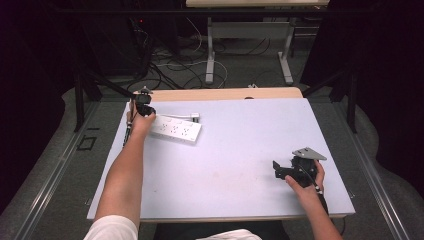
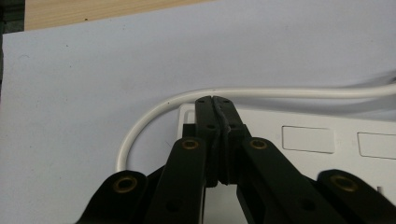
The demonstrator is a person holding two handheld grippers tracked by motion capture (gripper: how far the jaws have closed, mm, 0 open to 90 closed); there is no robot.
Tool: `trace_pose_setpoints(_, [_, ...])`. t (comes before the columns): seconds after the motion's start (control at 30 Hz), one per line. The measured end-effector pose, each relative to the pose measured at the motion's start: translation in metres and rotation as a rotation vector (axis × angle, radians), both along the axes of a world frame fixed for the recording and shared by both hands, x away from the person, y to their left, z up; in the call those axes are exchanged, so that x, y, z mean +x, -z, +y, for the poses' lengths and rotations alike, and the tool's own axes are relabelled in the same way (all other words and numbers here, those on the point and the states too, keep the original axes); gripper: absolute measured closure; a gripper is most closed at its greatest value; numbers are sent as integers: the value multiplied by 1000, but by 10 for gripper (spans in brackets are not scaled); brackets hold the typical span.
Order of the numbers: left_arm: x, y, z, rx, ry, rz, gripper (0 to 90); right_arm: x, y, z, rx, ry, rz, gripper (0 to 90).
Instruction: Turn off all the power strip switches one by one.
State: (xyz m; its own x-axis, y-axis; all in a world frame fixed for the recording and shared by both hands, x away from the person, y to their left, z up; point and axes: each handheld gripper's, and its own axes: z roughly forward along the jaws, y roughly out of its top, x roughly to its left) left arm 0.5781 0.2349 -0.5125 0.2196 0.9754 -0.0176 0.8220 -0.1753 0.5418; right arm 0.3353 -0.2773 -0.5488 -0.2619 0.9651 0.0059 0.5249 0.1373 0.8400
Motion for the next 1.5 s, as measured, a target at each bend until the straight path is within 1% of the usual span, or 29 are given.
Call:
trace_pose_setpoints(0.07, [0,0,0,2,6,5,900,0,0,-1,-6,0,2,17])
trace_pose_setpoints(0.13, [0,3,0,0,-1,5,900,0,0,-1,-6,1,1,17])
trace_pose_setpoints(0.23, [-1,3,0,-3,-9,9,900,0,0,-2,-10,-2,3,18])
trace_pose_setpoints(0.33, [-1,3,0,2,-1,11,900,0,0,-2,-5,2,4,18])
trace_pose_setpoints(0.5, [-1,3,1,-13,-7,13,900,0,0,-2,-7,2,4,18])
trace_pose_setpoints(0.6, [-2,4,1,-12,-7,20,900,1,1,-2,-6,2,4,18])
trace_pose_setpoints(0.7, [-3,6,3,-28,-5,9,900,1,1,-2,-9,2,4,18])
trace_pose_setpoints(0.73, [-3,6,4,-31,-12,13,900,1,0,-2,-7,3,4,18])
trace_pose_setpoints(0.8, [-4,6,2,-19,-7,11,900,0,0,-2,-3,4,2,18])
trace_pose_setpoints(0.87, [-4,6,0,13,1,22,900,0,0,-4,-9,9,-3,18])
trace_pose_setpoints(0.9, [-4,5,0,16,7,25,900,0,0,-4,-3,8,1,18])
trace_pose_setpoints(0.93, [-4,6,-1,15,1,17,900,0,0,-4,-4,9,2,18])
trace_pose_setpoints(0.97, [-4,5,0,12,-1,23,900,0,-1,-5,-9,9,2,18])
trace_pose_setpoints(1.0, [-3,5,1,10,7,26,900,0,0,-5,-5,10,-1,18])
trace_pose_setpoints(1.03, [-4,6,1,-4,-3,20,900,0,-1,-5,-3,11,-1,18])
trace_pose_setpoints(1.1, [-4,6,2,-7,-1,22,900,0,0,-5,-7,14,-4,18])
trace_pose_setpoints(1.2, [-5,5,3,-31,-16,5,900,0,-1,-4,-2,8,0,18])
trace_pose_setpoints(1.27, [-5,4,4,-24,-14,2,900,0,-1,-3,0,8,2,18])
trace_pose_setpoints(1.3, [-5,3,4,-27,-12,11,900,0,0,-4,-5,6,0,18])
trace_pose_setpoints(1.5, [-7,1,2,-23,-15,3,900,1,0,-3,-2,6,4,18])
